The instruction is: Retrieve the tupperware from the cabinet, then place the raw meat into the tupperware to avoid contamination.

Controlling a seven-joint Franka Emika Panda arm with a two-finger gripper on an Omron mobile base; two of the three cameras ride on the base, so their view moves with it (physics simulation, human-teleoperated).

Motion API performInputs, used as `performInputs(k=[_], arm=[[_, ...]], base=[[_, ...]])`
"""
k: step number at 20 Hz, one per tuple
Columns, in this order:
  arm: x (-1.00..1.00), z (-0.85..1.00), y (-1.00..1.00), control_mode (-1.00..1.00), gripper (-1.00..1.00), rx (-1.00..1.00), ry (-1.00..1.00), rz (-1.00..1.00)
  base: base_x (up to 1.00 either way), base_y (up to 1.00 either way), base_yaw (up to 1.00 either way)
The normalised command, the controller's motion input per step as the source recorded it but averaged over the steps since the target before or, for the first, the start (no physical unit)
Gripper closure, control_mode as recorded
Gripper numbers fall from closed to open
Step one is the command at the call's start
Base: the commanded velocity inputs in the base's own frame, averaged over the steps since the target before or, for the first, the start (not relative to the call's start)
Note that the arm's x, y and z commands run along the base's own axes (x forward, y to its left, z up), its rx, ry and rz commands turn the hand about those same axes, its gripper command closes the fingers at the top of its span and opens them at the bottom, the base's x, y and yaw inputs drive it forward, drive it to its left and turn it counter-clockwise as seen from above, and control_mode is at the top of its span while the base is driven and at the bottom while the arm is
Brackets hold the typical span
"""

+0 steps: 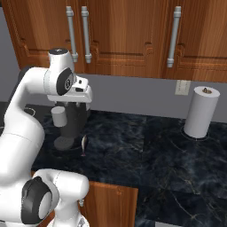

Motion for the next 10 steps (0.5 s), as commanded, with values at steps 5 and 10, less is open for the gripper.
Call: performInputs(k=[5, 10], arm=[[-0.06, 0.04, 0.00, -1.00, -1.00, 0.00, -0.06, 0.00], [-0.19, 0.27, 0.00, -1.00, -1.00, 0.00, -0.18, 0.00]], base=[[0.00, 0.00, 0.00], [0.00, 0.00, 0.00]])
